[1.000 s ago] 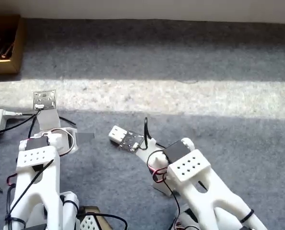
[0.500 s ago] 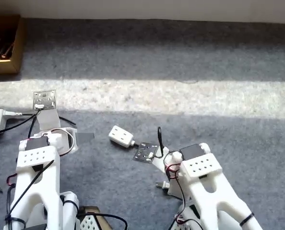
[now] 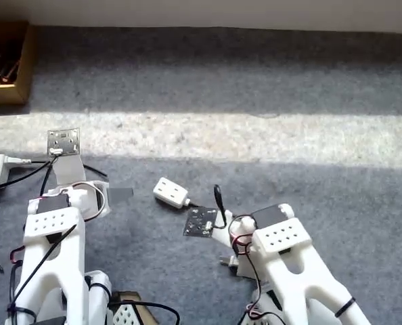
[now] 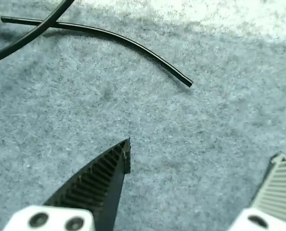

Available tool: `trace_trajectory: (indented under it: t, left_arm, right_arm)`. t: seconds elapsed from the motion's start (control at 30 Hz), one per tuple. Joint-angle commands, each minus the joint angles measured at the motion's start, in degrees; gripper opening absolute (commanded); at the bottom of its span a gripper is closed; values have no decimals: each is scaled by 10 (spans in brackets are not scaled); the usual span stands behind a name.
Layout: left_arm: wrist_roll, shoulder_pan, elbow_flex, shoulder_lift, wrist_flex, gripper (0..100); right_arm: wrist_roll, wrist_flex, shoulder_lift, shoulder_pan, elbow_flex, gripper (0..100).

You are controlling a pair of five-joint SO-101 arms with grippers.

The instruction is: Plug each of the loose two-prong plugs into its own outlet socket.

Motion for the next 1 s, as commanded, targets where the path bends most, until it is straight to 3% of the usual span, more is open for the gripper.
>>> trace_trajectory:
  t: [0.0, 0.6, 0.67, 0.73, 0.9, 0.97]
  left_arm:
    - [-3, 11, -2, -1, -7, 425]
    - [-3, 11, -2, -1, -6, 425]
    - [-3, 11, -2, -1, -6, 425]
    - [-3, 11, -2, -1, -6, 425]
    - [-3, 9, -5, -1, -7, 425]
    - [-2, 9, -12, -6, -8, 425]
  right_arm:
    - [15, -10, -6, -15, -7, 173]
    - [43, -68, 0, -13, 67, 196]
    - [46, -78, 0, -13, 71, 141]
    - [46, -87, 0, -13, 68, 2]
    - [38, -76, -7, -6, 51, 8]
    - [-20, -37, -7, -8, -8, 5]
